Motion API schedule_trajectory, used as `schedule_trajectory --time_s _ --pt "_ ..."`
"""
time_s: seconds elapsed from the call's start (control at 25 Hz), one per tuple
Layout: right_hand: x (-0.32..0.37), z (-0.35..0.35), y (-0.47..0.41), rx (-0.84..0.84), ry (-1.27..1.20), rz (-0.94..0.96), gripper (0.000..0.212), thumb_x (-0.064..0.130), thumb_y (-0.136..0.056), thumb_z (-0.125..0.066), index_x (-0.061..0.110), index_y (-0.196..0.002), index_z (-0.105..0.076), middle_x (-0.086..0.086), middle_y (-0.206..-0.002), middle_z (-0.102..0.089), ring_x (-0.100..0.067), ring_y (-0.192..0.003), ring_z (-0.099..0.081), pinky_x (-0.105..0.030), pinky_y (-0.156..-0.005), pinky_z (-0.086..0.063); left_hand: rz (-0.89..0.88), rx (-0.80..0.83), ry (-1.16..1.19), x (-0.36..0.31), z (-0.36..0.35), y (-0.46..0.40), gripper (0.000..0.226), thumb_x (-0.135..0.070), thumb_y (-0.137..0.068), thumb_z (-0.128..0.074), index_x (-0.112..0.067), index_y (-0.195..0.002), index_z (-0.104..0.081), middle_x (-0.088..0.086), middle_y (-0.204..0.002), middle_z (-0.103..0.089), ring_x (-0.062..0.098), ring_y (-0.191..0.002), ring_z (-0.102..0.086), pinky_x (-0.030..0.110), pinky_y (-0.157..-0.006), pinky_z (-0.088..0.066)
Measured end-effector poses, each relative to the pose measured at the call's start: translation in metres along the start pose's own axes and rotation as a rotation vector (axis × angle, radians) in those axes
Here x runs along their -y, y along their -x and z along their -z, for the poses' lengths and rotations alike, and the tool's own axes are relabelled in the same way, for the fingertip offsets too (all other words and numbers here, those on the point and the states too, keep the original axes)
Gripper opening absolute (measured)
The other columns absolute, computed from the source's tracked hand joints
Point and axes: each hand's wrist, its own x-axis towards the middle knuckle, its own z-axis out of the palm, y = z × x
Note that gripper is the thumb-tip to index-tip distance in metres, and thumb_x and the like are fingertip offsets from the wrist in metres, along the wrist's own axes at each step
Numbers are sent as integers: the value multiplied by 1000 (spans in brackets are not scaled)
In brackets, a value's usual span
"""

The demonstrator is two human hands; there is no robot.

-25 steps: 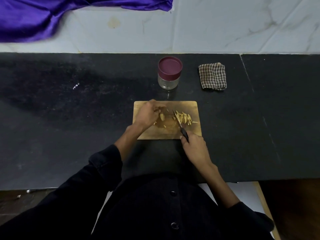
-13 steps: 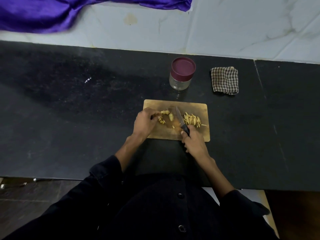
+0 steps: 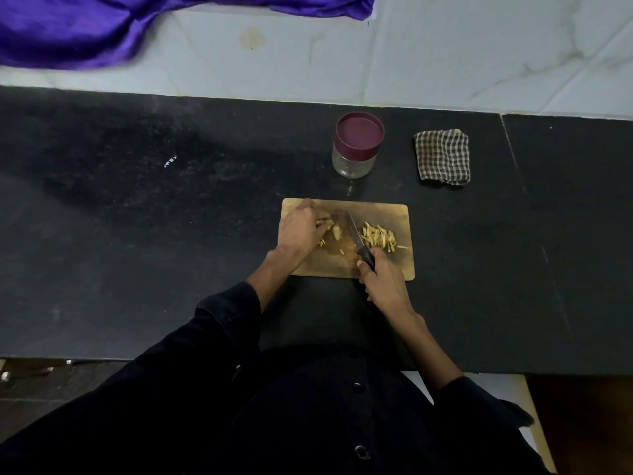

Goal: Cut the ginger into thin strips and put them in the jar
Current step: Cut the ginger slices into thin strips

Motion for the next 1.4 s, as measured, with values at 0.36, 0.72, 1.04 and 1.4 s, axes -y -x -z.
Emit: schedule_trajectory --time_s 0.36,0.72,1.04,1.4 --pt "-5 -1 -3 0 -3 9 24 24 -102 -50 14 -123 -51 -7 -97 -65 -26 -84 -65 -49 -78 -57 -44 20 75 1 5 -2 13 -16 -90 -64 -15 -100 -72 0 -97 -69 11 -86 -65 30 -76 -56" --pt "-6 -1 -4 -1 -10 12 21 24 -102 -50 15 -121 -51 -8 -97 -65 -28 -86 -66 -51 -78 -56 75 23 214 7 12 -4 8 -20 -88 -67 -22 -92 -74 -12 -90 -68 3 -83 -63 30 -79 -54" --pt "-7 0 -5 19 -41 -6 21 24 -102 -49 16 -122 -50 -7 -97 -63 -20 -74 -63 -32 -55 -54 35 98 270 2 8 -5 9 -16 -92 -61 -18 -90 -69 -3 -92 -69 7 -80 -63 24 -71 -53" --pt "-14 8 1 20 -198 -31 12 21 -103 -47 18 -115 -50 -5 -80 -60 -13 -57 -56 -24 -42 -47 -118 200 80 -30 -18 -14 13 -15 -90 -63 -22 -97 -71 -5 -102 -70 7 -92 -62 33 -85 -54"
